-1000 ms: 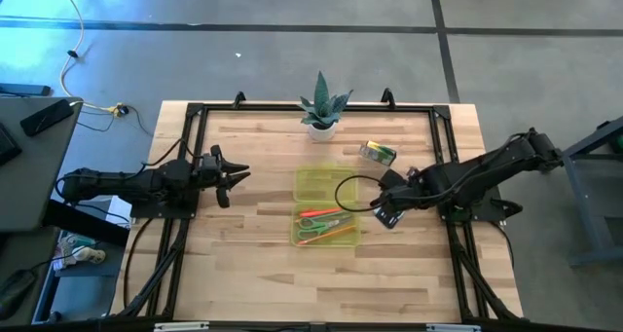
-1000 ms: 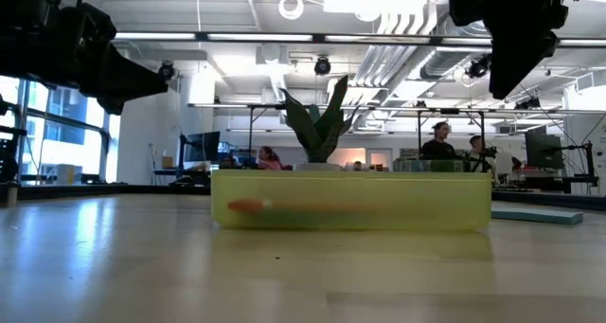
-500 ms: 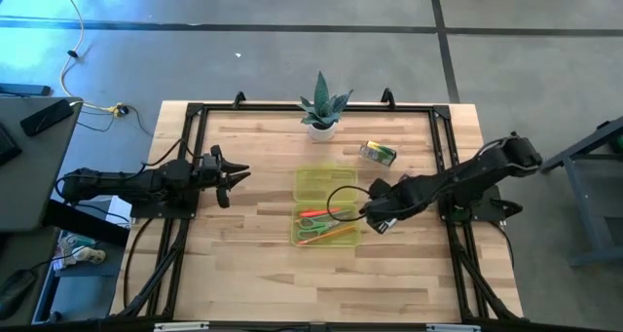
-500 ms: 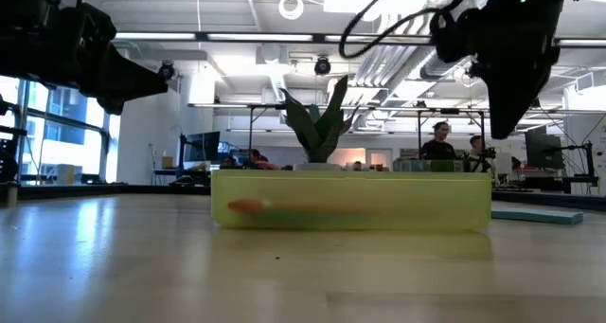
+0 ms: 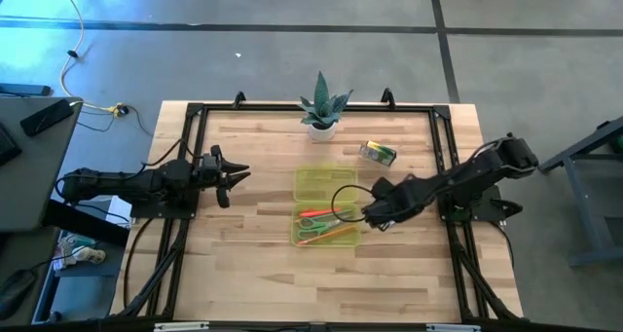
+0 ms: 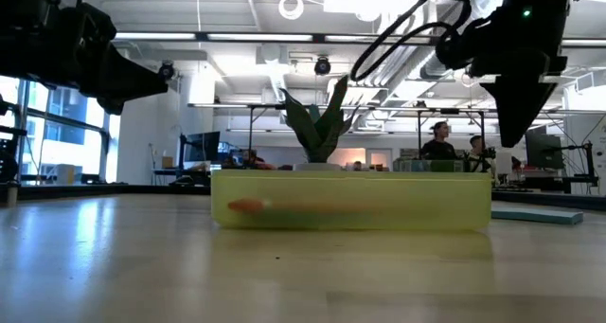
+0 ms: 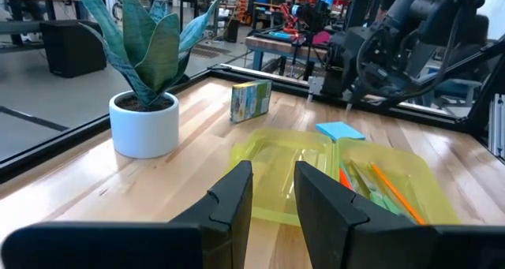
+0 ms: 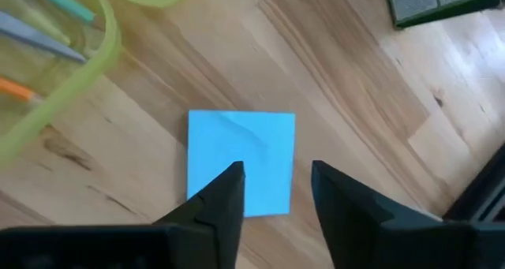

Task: Pack school essentials
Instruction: Put the blue sticky note into the yellow supply box

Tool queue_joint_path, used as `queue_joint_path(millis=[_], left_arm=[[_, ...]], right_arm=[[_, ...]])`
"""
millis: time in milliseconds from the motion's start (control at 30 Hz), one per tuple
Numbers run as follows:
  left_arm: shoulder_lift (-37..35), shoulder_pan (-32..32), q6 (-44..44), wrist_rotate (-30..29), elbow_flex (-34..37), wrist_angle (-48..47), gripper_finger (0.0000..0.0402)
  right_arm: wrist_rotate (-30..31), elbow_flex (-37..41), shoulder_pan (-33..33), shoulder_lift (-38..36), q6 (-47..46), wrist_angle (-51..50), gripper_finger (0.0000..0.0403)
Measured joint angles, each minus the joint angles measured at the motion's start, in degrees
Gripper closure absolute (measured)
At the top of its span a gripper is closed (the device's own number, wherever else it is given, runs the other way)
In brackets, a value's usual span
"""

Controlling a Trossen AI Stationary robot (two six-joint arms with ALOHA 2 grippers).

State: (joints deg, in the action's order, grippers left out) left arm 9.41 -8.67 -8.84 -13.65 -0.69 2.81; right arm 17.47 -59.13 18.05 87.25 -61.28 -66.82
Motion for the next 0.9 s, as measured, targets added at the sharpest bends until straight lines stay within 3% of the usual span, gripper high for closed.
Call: queue_joint_path(millis=[467, 900], left_arm=[[0.0, 0.0, 0.0, 0.0, 0.0, 0.0, 0.0316], [0.0, 0.0, 0.0, 0.0, 0.0, 0.0, 0.0316]], right_arm=[[0.95, 0.0, 0.01, -4.12, 3.28, -5.07, 0.0022], [0.38, 1.19, 2.14, -4.55, 2.22, -0.11, 0.0003]])
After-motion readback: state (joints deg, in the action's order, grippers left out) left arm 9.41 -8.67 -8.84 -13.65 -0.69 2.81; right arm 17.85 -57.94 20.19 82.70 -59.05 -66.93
